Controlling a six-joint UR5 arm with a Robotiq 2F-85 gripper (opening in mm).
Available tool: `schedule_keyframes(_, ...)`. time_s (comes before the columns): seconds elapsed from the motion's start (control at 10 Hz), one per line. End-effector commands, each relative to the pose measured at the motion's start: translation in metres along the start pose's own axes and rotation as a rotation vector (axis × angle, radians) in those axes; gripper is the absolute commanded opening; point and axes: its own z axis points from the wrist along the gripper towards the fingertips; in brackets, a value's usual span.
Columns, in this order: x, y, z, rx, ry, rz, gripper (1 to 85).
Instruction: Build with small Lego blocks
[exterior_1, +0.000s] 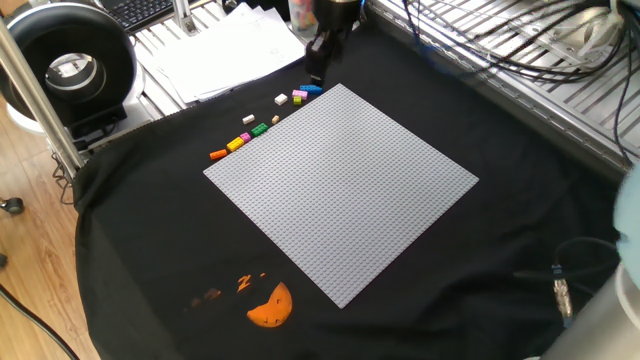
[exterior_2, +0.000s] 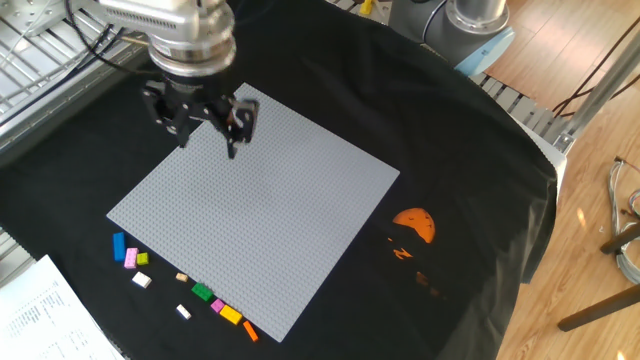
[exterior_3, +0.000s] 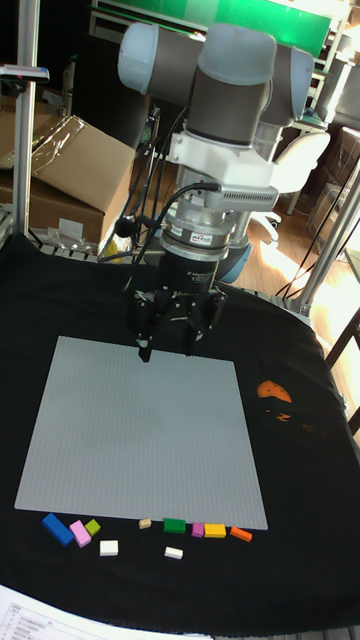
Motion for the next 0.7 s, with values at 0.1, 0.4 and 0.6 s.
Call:
schedule_keyframes(0.1, -0.007, -0.001, -0.001, -0.053, -0.002, -0.266, 76.3)
schedule_keyframes(0.4, -0.001, -0.01, 0.013, -0.023, 0.025, -0.403, 74.3)
schedule_keyframes(0.6, -0.006, -0.004, 0.015, -0.027, 0.027, -0.4, 74.3)
